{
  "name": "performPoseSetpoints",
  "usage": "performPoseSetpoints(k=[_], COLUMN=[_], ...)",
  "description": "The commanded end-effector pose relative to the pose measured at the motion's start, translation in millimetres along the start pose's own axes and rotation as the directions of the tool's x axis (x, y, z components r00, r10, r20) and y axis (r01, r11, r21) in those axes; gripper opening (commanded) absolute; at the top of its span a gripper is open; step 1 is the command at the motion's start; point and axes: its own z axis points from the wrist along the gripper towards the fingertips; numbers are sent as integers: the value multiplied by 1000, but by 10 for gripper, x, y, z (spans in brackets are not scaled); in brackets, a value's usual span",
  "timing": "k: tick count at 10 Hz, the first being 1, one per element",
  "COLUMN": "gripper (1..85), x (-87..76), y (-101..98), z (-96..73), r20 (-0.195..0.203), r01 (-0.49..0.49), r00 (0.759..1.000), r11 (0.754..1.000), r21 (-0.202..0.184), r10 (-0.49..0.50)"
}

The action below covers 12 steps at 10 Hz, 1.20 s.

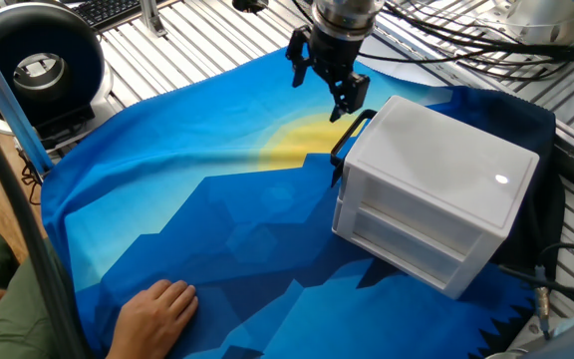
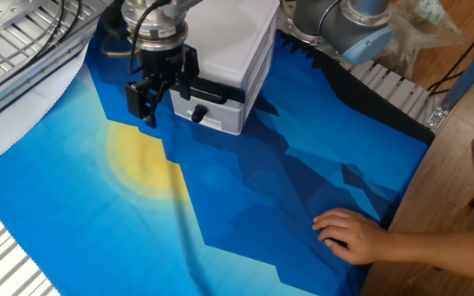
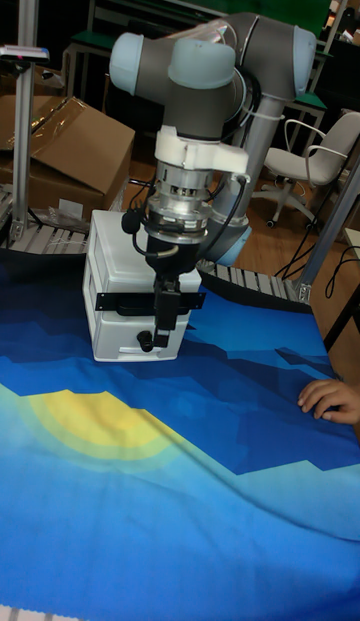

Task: Take something out of a drawer

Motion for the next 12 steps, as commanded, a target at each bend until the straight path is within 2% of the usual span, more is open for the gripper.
performPoseSetpoints(k=[1,2,3,4,5,6,8,11,12], gripper=[850,850,850,850,850,850,850,850,850], x=[45,10,-2,-12,-102,-165,-131,-125,-140], y=[-228,-322,124,319,474,574,603,490,469], z=[-23,-30,-7,-25,-46,-67,-66,19,27], r20=[-13,3,3,1,27,43,31,34,34], r01=[5,6,-58,-93,-121,-138,-132,-108,-108], r00=[1000,1000,998,996,991,988,989,993,993], r11=[996,992,997,989,976,966,964,976,976], r21=[90,129,-44,-118,-180,-220,-229,-190,-189], r10=[-4,-7,58,93,128,151,143,117,117])
